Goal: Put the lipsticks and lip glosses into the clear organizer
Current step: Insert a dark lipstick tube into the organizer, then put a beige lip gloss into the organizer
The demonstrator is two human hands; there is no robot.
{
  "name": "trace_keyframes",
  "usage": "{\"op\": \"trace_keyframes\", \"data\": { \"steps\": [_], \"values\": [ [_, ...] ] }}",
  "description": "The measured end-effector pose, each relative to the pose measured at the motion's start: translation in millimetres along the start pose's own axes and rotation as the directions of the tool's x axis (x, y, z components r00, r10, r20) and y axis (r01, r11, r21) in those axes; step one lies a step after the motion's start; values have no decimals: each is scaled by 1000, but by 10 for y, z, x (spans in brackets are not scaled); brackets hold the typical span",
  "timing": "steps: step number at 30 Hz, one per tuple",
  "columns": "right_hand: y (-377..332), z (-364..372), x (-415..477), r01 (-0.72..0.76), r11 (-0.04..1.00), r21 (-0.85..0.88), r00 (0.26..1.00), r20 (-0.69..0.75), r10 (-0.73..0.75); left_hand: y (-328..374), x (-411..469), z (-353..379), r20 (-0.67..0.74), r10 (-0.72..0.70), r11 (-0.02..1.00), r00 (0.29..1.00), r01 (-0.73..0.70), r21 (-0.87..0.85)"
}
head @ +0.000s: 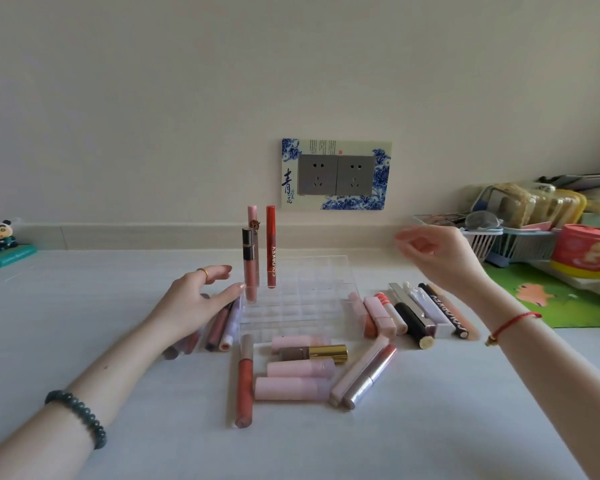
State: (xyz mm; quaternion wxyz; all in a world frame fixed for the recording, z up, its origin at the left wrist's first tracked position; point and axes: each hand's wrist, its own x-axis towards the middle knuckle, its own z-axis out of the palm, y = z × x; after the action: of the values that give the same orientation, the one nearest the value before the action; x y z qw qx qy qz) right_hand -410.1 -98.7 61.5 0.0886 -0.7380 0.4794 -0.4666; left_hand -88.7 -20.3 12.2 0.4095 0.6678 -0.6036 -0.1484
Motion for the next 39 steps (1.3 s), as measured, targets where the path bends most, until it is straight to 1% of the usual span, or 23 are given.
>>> {"op": "trace_keyframes", "data": {
  "steps": [3, 5, 8, 11, 16, 21, 24, 28, 31, 33, 34, 35, 36, 37, 38, 39],
  "values": [
    [417, -164, -57, -187, 979, -82, 982, -4, 187, 57, -64, 3, 42, -37, 998, 998, 35, 48],
    [647, -212, -114, -300, 946, -127, 953, 11, 303, 45, -63, 31, 51, -21, 998, 998, 18, 55],
    [842, -221, -194, -406, 901, -155, 904, 72, 420, 13, -54, 47, 44, 7, 997, 999, -10, 76],
    [892, -220, -222, -427, 885, -187, 885, 115, 452, -30, -51, 64, 54, -28, 998, 998, 25, 62],
    [903, -187, -251, -430, 857, -285, 873, 109, 475, -61, -44, 92, 61, -42, 998, 997, 40, 40],
    [886, -208, -251, -471, 804, -363, 834, 114, 540, -41, -42, 142, 87, -53, 996, 995, 58, -62],
    [893, -208, -243, -478, 782, -401, 823, 108, 558, -57, -44, 137, 79, -53, 998, 995, 55, -25],
    [897, -198, -243, -480, 747, -460, 813, 85, 575, -32, -49, 131, 131, -71, 994, 989, 81, -79],
    [870, -207, -251, -482, 737, -475, 820, 53, 570, -7, -54, 148, 94, -38, 998, 995, 42, -45],
    [837, -263, -250, -487, 759, -433, 835, 24, 549, 11, -65, 149, 80, -30, 999, 996, 33, -30],
    [817, -297, -243, -486, 790, -373, 851, 5, 526, 15, -72, 142, 74, -34, 999, 997, 36, -26],
    [785, -322, -235, -474, 836, -277, 873, -22, 488, 16, -76, 144, 71, -30, 999, 997, 31, -18],
    [732, -340, -238, -456, 880, -132, 890, -56, 453, 14, -75, 145, 72, -25, 1000, 997, 26, -7],
    [642, -349, -246, -427, 903, 50, 899, -79, 430, 21, -79, 142, 72, -13, 1000, 997, 12, 8],
    [532, -345, -250, -389, 893, 227, 905, -84, 416, 36, -85, 139, 74, -1, 1000, 997, -1, 23],
    [412, -331, -249, -353, 864, 360, 912, -75, 403, 48, -87, 138, 77, 12, 999, 997, -15, 34]
  ]
}}
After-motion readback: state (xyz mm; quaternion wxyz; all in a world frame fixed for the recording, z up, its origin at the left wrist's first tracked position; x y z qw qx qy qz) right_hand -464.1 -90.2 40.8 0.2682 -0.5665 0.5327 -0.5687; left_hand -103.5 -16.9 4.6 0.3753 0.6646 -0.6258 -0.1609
